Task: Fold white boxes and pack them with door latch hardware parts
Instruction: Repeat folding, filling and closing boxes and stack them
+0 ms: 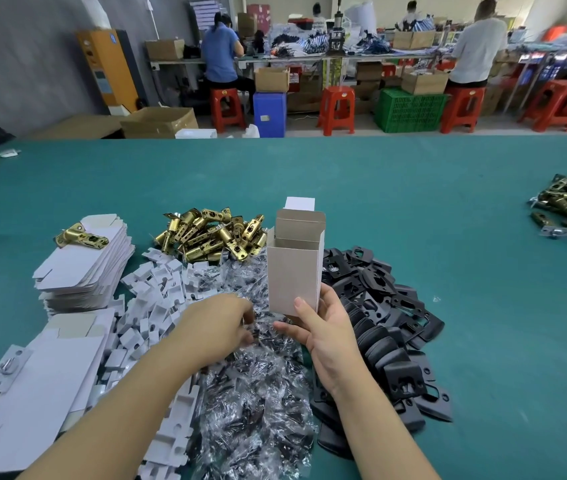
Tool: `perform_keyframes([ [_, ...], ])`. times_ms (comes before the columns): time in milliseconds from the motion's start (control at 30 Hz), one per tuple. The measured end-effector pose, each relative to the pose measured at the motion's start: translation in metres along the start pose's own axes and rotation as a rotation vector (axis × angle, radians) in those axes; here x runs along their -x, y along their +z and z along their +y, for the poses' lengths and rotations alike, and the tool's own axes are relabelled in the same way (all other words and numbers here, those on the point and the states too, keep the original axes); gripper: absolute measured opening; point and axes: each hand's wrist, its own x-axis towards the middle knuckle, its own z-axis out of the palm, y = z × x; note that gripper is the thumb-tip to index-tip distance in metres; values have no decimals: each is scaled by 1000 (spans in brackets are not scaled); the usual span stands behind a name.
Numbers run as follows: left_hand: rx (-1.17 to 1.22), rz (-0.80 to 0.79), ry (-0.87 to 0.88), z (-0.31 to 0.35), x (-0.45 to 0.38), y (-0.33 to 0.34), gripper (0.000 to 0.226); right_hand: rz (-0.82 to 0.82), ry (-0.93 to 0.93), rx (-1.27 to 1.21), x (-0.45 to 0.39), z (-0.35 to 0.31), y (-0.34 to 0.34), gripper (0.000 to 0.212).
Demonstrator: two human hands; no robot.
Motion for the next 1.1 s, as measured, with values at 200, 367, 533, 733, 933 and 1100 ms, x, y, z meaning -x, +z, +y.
perform_keyframes([
  [200, 244, -14, 35, -16, 8, -9, 37, 9, 4, 4, -1, 0, 0, 34],
  [367, 573, 82, 85, -27, 16, -25, 16, 14, 21, -16, -2, 0, -1, 35],
  [533, 815, 373, 90, -25, 24, -48, 18, 1, 13, 32, -1, 2, -1, 38],
  [733, 598, 780, 292, -1, 24, -85, 17, -28, -7, 86, 1, -1, 0, 40],
  [933, 12, 807, 443, 27, 7, -97, 5, -84, 8, 117, 5, -5, 4, 34],
  [1100, -20, 707, 445, 40, 1, -97, 15, -133, -2, 106, 6, -4, 4, 35],
])
